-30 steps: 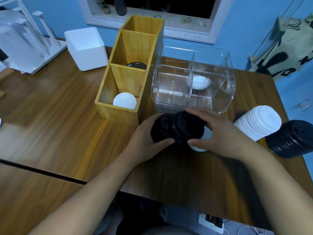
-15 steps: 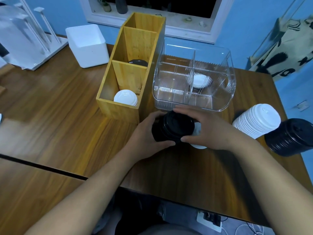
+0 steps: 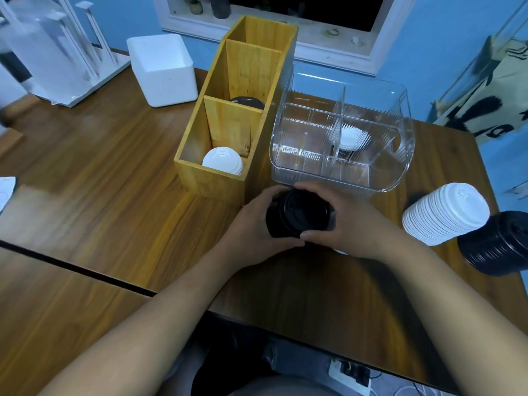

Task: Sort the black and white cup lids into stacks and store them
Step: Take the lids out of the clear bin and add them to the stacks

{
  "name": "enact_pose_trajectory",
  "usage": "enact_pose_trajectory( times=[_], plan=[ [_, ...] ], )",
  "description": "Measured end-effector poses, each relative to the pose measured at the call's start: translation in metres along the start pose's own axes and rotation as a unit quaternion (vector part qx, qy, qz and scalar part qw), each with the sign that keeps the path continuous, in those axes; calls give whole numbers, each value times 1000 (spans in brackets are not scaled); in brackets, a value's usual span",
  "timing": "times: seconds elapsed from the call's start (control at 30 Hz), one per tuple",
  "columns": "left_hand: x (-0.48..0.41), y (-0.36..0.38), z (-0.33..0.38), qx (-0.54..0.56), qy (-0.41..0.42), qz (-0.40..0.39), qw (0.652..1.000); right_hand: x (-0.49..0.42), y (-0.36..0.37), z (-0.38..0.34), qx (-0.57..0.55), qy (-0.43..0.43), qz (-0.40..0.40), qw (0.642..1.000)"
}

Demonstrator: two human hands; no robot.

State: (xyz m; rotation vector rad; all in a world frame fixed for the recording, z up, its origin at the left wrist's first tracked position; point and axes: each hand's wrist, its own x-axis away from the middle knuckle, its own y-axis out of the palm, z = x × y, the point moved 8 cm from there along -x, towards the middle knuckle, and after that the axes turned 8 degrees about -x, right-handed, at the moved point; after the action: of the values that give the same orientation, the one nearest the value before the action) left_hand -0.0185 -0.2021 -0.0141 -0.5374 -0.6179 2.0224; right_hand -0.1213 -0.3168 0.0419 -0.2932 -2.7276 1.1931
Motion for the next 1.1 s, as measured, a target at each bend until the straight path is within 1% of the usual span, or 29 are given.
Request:
enact_pose_trajectory(
  times=[0.1, 0.23, 0.37, 0.53, 0.67, 0.77, 0.87, 0.97, 1.1],
  plan=[
    [-1, 0, 0, -4, 1, -2, 1000, -6, 1, 5, 19, -7, -38, 999],
    [-1, 0, 1, -12, 2, -1, 1000, -12, 1, 9, 37, 3, -75, 997],
    [-1, 1, 1, -15, -3, -4, 1000, -13, 4, 7, 33, 9, -96, 995],
    [-4, 3, 0, -7, -9, -16, 1000, -19, 8, 2, 53, -10, -82, 995],
    [-5, 4, -3, -14, -11, -21, 1000, -16, 1, 0, 64, -22, -54, 996],
    [-6, 4, -2, -10, -10, -22, 1000, -14, 1, 8, 40, -3, -44, 998],
    [-6, 5, -2, 2, -11, -29, 1000, -11, 5, 15, -4, 19, -64, 998],
    [-6, 5, -3, -3, -14, -34, 999, -3, -9, 16, -45, 32, -59, 997],
    [-6, 6, -3, -12, -17, -38, 999, 3, -28, 14, -47, 23, -35, 998]
  ],
)
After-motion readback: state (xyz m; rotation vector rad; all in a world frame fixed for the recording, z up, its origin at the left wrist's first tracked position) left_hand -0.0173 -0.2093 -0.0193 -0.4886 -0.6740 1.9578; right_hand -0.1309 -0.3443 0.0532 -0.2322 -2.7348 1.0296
